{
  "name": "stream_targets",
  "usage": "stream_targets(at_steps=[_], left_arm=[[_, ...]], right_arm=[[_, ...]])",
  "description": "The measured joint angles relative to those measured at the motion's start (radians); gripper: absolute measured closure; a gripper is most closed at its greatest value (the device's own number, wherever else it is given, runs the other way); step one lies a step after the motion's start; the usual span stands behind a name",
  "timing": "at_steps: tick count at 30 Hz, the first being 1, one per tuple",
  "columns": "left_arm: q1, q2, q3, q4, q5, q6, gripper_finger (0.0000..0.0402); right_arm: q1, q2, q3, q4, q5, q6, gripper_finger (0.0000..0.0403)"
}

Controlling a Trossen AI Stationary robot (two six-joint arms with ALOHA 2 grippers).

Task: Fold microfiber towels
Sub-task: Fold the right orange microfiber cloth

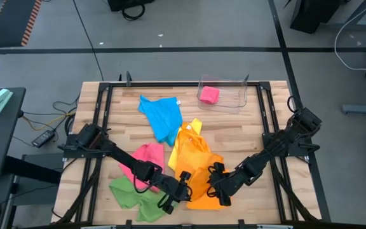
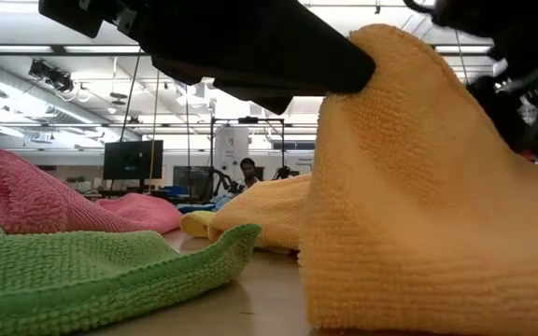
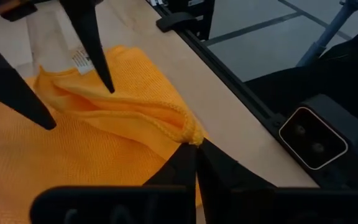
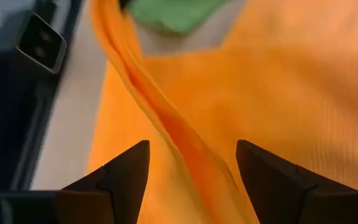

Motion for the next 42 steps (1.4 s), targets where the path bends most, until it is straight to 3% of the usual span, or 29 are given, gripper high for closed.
stream_targets(at_steps=[9,18,23,27,35,42], left_arm=[[0.0,0.0,0.0,-0.009,0.0,-0.002,0.0376],[0.0,0.0,0.0,-0.02,0.0,-0.027,0.0391],[0.0,0.0,0.0,-0.026,0.0,-0.028,0.0372],[0.003,0.0,0.0,-0.029,0.0,-0.029,0.038],[0.002,0.0,0.0,-0.03,0.0,-0.029,0.0389],[0.002,0.0,0.0,-0.03,0.0,-0.074,0.0361]], right_arm=[[0.042,0.001,-0.034,-0.002,-0.051,0.084,0.0154],[0.092,0.001,-0.034,-0.048,-0.054,0.168,0.0162],[0.097,0.001,-0.034,-0.134,-0.004,0.178,0.0206],[0.086,0.001,-0.034,-0.147,0.014,0.168,0.0256],[0.089,0.001,-0.006,-0.151,-0.048,0.167,0.0387],[0.136,0.0,0.089,-0.145,-0.137,0.231,0.0392]])
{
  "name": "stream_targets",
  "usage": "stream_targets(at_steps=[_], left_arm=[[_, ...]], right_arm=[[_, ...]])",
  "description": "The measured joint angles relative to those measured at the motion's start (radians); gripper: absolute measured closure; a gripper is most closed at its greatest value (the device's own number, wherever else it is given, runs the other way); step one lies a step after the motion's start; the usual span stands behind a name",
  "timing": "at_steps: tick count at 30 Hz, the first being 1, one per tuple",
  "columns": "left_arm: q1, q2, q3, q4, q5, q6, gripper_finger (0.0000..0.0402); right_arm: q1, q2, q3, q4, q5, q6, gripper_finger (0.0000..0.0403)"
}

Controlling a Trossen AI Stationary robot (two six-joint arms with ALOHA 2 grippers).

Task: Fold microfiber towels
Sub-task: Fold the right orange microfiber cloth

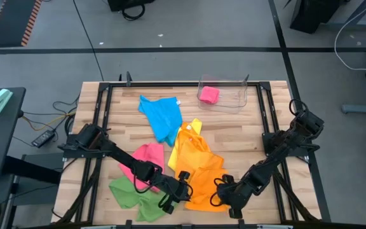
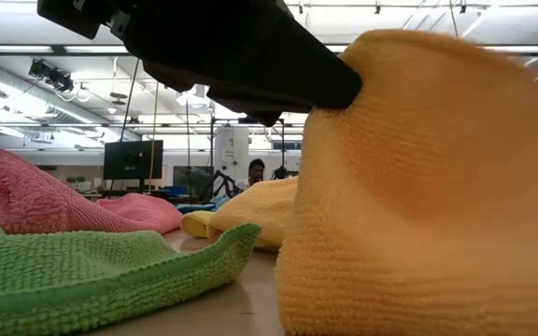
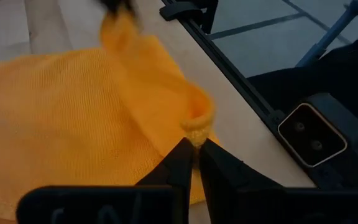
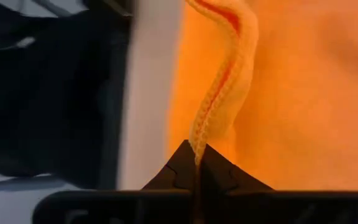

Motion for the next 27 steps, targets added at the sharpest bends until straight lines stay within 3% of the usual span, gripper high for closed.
stream_targets(at_steps=[5,10,18,27], left_arm=[[-0.002,0.0,0.0,0.0,0.01,-0.03,0.0374],[-0.002,-0.003,0.0,0.023,0.09,-0.034,0.0387],[-0.003,-0.004,0.0,0.012,0.103,-0.073,0.0374],[-0.002,-0.004,0.0,-0.012,0.102,-0.078,0.0389]], right_arm=[[0.022,0.0,0.007,-0.005,-0.004,0.093,0.0392],[0.046,0.0,0.007,0.035,-0.005,0.14,0.0392],[0.087,0.001,0.007,0.094,0.034,0.151,0.0392],[0.084,0.118,0.007,0.137,0.013,0.212,0.0393]])
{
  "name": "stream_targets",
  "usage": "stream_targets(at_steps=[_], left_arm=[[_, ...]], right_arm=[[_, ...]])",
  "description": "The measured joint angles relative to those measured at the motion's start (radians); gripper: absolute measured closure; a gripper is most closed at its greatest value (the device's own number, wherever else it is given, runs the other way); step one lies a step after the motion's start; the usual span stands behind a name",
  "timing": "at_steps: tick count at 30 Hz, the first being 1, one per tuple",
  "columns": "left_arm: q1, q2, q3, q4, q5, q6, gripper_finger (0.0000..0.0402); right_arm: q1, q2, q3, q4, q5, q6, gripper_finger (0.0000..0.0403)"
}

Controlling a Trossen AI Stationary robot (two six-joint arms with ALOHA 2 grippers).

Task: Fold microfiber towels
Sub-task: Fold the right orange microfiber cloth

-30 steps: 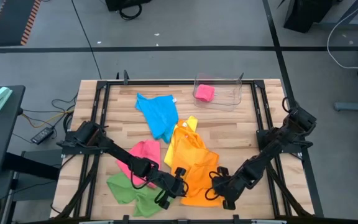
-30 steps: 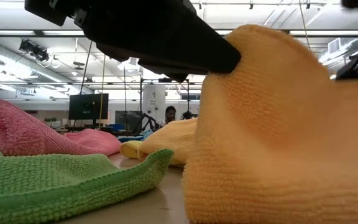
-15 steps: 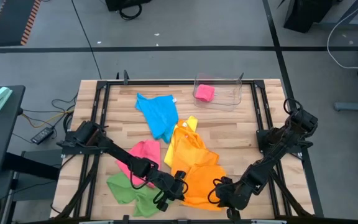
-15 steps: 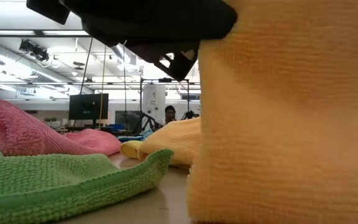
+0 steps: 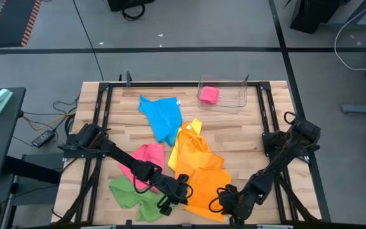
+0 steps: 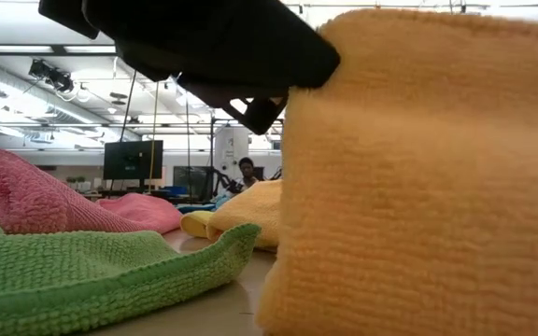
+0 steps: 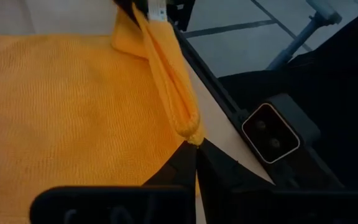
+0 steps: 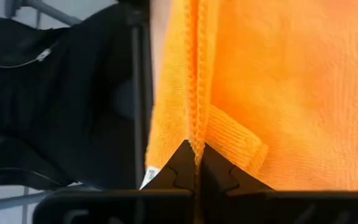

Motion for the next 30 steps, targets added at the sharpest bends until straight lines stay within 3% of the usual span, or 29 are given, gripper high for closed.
stream_targets(at_steps=[11,21,30], left_arm=[[-0.025,0.0,0.0,-0.008,0.049,0.02,0.0372],[-0.037,0.0,0.0,-0.007,0.041,0.019,0.0391],[-0.035,0.03,0.0,-0.019,-0.123,-0.086,0.0305]], right_arm=[[0.023,-0.009,0.032,0.077,-0.042,-0.002,0.039],[0.049,-0.005,0.069,0.029,0.045,-0.043,0.0389],[0.02,-0.001,0.069,-0.07,0.04,0.026,0.0389]])
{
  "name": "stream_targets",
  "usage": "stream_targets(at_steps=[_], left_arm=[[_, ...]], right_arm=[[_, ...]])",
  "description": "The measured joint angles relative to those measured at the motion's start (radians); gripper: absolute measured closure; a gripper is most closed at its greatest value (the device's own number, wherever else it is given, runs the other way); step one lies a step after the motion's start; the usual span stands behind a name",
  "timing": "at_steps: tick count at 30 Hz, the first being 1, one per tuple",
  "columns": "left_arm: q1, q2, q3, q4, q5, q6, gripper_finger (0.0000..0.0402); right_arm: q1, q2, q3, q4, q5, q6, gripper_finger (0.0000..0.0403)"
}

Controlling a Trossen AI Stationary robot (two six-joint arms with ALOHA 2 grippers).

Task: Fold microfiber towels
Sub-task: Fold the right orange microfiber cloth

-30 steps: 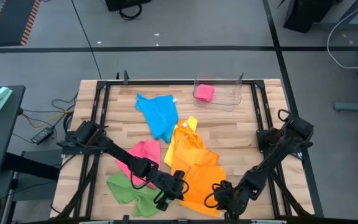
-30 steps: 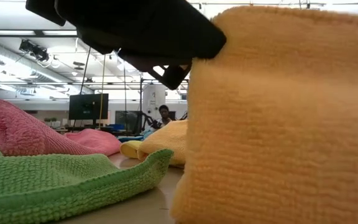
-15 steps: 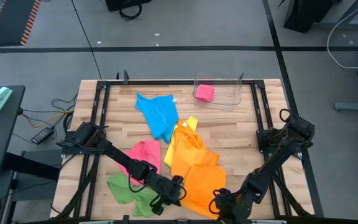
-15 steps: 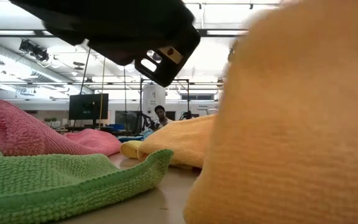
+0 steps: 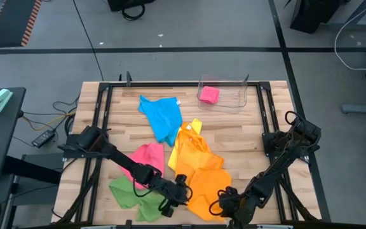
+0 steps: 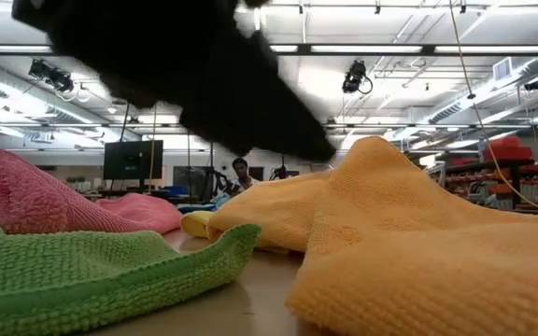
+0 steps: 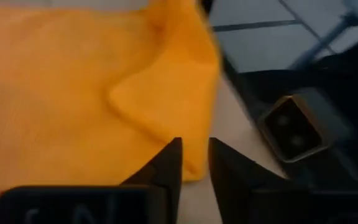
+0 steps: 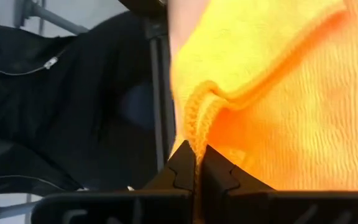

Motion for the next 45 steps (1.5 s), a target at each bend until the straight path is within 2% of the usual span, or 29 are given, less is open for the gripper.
stream_targets(at_steps=[7,13,18,24,26,39,45], left_arm=[[0.028,0.084,0.0,0.133,-0.037,-0.097,0.0247],[0.052,0.107,0.001,0.232,-0.037,-0.092,0.0222],[0.055,0.132,0.074,0.229,-0.037,-0.046,0.0226],[0.058,0.215,0.235,0.008,-0.051,-0.022,0.0236],[0.072,0.226,0.263,-0.022,-0.057,-0.022,0.0236],[0.086,0.225,0.269,-0.061,-0.057,-0.034,0.0226],[0.077,0.225,0.269,-0.068,-0.055,0.006,0.0243]], right_arm=[[0.01,0.0,-0.001,-0.044,-0.004,0.048,0.0389],[0.007,0.0,-0.001,-0.061,0.004,0.048,0.0389],[0.001,0.0,-0.001,-0.06,0.006,0.027,0.0389],[-0.007,0.0,-0.001,-0.066,0.012,0.019,0.0389],[-0.006,0.0,-0.001,-0.066,0.01,0.018,0.0389],[-0.006,0.0,-0.002,-0.081,0.024,-0.001,0.0389],[-0.006,0.0,-0.002,-0.081,0.025,-0.003,0.0389]])
